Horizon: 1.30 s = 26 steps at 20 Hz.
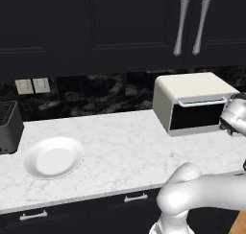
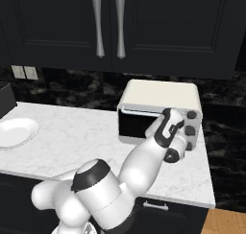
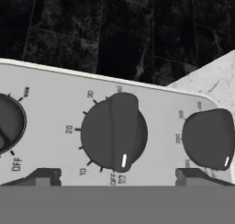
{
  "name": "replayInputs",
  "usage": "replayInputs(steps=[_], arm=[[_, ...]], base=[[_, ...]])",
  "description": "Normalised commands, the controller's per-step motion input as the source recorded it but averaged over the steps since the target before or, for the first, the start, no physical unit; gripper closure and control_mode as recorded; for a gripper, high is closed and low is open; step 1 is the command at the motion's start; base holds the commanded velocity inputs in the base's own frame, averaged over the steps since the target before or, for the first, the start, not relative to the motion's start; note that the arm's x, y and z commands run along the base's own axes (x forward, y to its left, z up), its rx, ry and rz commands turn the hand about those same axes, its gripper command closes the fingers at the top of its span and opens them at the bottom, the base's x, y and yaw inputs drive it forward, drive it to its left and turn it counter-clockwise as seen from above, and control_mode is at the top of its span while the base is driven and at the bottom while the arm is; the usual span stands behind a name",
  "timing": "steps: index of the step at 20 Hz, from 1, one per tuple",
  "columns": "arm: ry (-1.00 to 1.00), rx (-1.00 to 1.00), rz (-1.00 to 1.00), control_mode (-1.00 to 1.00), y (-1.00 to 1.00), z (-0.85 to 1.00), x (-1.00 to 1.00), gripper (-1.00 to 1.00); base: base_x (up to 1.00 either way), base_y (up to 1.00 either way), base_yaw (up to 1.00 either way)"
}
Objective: Pick up the kebab skewer and baguette bread, and place them inside the toaster oven. Close the toaster oven door and start by setting the timer.
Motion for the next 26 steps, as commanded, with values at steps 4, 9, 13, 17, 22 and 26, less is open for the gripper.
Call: replayInputs(steps=[4,9,13,17,22,26], arm=[[0.0,0.2,0.0,-1.0,-0.56,0.0,0.0,-1.0],[0.0,0.21,0.0,-1.0,-0.5,-0.01,0.0,-1.0],[0.0,0.19,0.0,-1.0,-0.16,0.0,0.04,-1.0],[0.0,0.19,0.0,-1.0,-0.06,0.0,0.03,-1.0],[-0.05,0.17,0.0,-1.0,-0.11,-0.13,0.0,-1.0],[-0.15,0.15,0.0,-1.0,-0.04,-0.07,0.14,-1.0]], base=[[0.0,0.0,0.0],[0.0,0.0,0.0],[0.0,0.0,0.0],[0.0,0.0,0.0],[0.0,0.0,0.0],[0.0,0.0,0.0]])
